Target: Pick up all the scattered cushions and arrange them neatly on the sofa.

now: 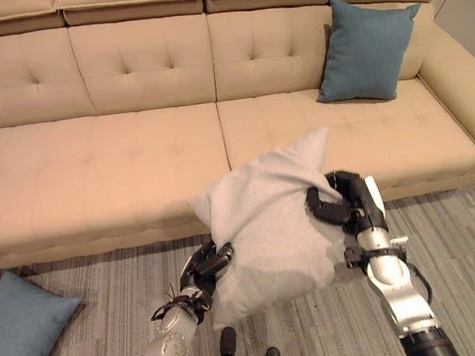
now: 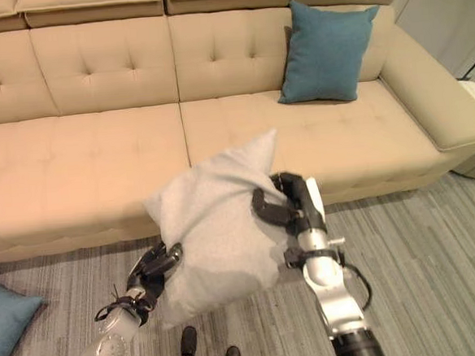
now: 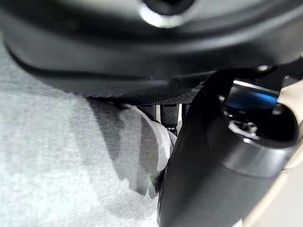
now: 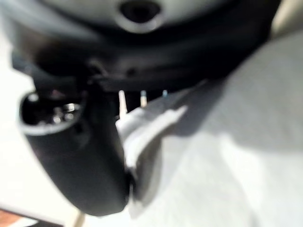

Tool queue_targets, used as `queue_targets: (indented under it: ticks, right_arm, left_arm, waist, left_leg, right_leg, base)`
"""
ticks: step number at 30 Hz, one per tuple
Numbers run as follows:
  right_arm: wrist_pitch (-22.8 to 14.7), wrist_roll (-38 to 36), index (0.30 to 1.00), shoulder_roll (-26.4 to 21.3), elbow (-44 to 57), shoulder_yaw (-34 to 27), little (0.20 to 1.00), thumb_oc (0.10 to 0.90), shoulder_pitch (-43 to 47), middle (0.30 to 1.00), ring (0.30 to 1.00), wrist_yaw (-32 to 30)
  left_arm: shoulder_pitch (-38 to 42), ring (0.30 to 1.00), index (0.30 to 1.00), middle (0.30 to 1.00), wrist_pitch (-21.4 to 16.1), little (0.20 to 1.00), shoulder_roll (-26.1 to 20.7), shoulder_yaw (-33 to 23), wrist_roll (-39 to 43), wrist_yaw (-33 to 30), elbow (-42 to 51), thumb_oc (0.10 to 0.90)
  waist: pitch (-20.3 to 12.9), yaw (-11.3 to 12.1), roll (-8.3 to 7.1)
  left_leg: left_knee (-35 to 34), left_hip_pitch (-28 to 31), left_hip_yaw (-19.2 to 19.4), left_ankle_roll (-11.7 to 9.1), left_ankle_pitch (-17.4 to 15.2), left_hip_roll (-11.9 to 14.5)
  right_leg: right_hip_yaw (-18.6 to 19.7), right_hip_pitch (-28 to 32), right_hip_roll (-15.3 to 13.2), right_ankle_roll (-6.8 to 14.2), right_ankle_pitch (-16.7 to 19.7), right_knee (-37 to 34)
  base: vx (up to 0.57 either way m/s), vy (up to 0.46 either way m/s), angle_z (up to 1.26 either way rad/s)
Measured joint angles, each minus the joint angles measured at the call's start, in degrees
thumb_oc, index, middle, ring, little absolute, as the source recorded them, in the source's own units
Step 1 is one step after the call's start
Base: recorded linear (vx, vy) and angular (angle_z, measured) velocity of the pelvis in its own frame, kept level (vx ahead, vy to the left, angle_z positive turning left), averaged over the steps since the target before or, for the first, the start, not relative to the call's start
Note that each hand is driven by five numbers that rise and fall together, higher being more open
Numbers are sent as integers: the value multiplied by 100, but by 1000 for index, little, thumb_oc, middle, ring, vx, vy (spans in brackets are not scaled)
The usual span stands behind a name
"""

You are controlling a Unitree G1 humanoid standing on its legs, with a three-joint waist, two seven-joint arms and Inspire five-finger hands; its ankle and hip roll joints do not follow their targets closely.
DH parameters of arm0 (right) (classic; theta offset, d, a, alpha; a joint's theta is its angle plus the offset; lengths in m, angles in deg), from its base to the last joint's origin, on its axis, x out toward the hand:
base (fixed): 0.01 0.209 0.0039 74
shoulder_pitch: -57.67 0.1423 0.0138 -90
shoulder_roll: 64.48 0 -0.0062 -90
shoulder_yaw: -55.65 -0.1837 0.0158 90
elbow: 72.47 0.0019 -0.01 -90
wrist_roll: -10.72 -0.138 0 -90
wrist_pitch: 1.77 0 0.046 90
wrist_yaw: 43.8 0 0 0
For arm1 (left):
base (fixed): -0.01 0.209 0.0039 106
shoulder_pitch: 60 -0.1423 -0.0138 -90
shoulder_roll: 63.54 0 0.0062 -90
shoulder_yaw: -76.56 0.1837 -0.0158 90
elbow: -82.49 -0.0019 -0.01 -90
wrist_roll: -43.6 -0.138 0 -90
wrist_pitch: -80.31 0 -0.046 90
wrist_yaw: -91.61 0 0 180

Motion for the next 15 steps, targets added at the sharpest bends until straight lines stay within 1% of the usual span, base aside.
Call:
queue_targets:
  ticks: [1, 2, 3, 6, 7, 9, 11, 12, 14, 15]
  right_arm:
    - [6, 3, 300, -1, -20, -2, 300, 400, -67, 300, 300, 22]
    - [-92, -7, 300, 130, -72, -143, 300, 400, -417, 300, 300, 104]
    - [-82, -14, 300, 181, -75, -163, 300, 400, -560, 300, 300, 134]
    - [-71, -17, 300, 170, -99, -165, 300, 400, -823, 300, 300, 239]
    - [-73, -17, 300, 170, -156, -162, 300, 400, -869, 300, 300, 263]
    - [-98, -33, 300, 168, -330, -161, 300, 400, -871, 300, 300, 267]
    - [-112, -49, 300, 160, -492, -154, 300, 400, -828, 300, 300, 270]
    - [-111, -49, 300, 155, -529, -156, 300, 400, -814, 300, 300, 271]
    - [-112, -113, 300, 156, -603, -133, 300, 400, -733, 300, 300, 280]
    - [-111, -141, 300, 147, -652, -114, 300, 400, -683, 300, 300, 299]
  left_arm:
    - [-31, 300, 300, 300, 23, 300, -40, -5, -64, 1, -5, 400]
    - [-202, 300, 300, 300, 52, 300, -125, 2, -283, 161, 22, 400]
    - [-282, 300, 300, 300, 70, 300, -102, 7, -349, 231, 24, 400]
    - [-396, 300, 300, 300, 116, 300, -136, -4, -508, 243, 22, 400]
    - [-433, 300, 300, 300, 117, 300, -170, 0, -536, 261, 20, 400]
    - [-430, 300, 300, 300, 117, 300, -171, 4, -573, 305, 1, 400]
    - [-419, 300, 300, 300, 116, 300, -173, 4, -578, 362, -37, 400]
    - [-415, 300, 300, 300, 117, 300, -168, 7, -582, 362, -52, 400]
    - [-333, 300, 300, 300, 111, 300, -149, 28, -581, 364, -223, 400]
    - [-319, 300, 300, 300, 112, 300, -150, 23, -581, 363, -289, 400]
  waist:
    - [-8, -17, 15]
    - [-53, -121, 46]
    - [-93, -142, 44]
    - [-133, -221, 102]
    - [-146, -293, 116]
    - [-169, -291, 89]
    - [-189, -282, 81]
    - [-193, -258, 72]
    - [-200, -225, 82]
    - [-205, -171, 93]
  left_leg:
    - [1, 0, 5, -4, 4, 3]
    - [2, 24, -44, -14, 11, 10]
    - [1, 28, -40, -16, 8, 6]
    - [-1, 25, -20, -21, 13, 14]
    - [6, 22, -23, -57, 39, 27]
    - [89, -49, -28, -111, 32, 34]
    - [188, -146, -64, -153, 25, 58]
    - [229, -181, -56, -198, -2, 69]
    - [651, -466, -73, -277, -47, 44]
    - [771, -545, -70, -315, -73, 44]
  right_leg:
    - [9, -2, 2, -1, -1, 0]
    - [8, 38, 13, 2, -9, 0]
    - [12, 38, 12, -4, -13, -1]
    - [25, 29, 19, -20, -21, 0]
    - [28, 28, 37, -22, -23, 1]
    - [23, 8, 56, -106, -12, 2]
    - [11, -31, 84, -123, -2, 1]
    - [8, -56, 89, -198, 21, 1]
    - [-8, -151, 72, -310, 25, 40]
    - [-3, -161, 70, -321, 29, 36]
  base:
    - [-41, -115, 6]
    - [-45, -119, 7]
    - [-29, -63, 6]
    - [-63, -88, -4]
    - [-95, -141, -3]
    - [-72, -93, 3]
    - [-26, -30, 7]
    - [-18, -18, 7]
    - [65, 27, 3]
    - [125, 49, 3]
